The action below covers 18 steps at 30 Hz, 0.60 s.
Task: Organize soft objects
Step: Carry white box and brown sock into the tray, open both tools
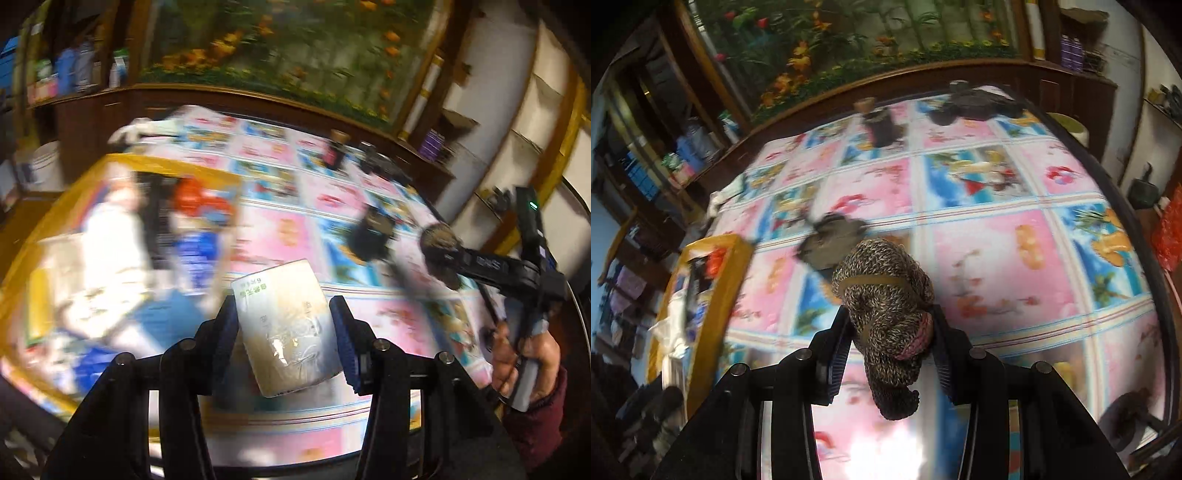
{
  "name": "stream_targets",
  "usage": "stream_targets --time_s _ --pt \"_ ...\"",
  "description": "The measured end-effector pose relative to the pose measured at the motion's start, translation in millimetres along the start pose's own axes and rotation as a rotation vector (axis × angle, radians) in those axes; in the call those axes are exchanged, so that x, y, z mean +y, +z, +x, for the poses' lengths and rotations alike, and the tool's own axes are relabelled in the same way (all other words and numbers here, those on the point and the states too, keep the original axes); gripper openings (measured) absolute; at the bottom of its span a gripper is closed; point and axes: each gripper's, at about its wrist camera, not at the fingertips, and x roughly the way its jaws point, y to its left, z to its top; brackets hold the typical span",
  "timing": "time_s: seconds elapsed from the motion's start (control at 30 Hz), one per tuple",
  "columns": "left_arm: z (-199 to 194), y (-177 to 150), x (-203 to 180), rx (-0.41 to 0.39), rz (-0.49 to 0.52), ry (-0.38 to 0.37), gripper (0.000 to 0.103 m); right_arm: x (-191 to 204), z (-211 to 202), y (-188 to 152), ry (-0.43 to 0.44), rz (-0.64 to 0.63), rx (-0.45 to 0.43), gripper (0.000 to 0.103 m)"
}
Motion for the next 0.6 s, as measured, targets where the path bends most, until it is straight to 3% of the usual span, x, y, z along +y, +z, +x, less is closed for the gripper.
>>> stream_targets --time_s 0.27,0.43,0.6 --pt "-26 5 102 -0.061 -0.137 0.196 0.048 94 12 -16 0.208 -0.159 0.079 0.04" --pt "-18 21 131 -0.078 -0.104 0.293 0.048 154 21 -26 0.295 -0.271 0.115 0.04" --pt "12 33 150 -0.044 -0.08 0.351 0.048 201 37 -49 0.373 -0.357 0.191 0.04"
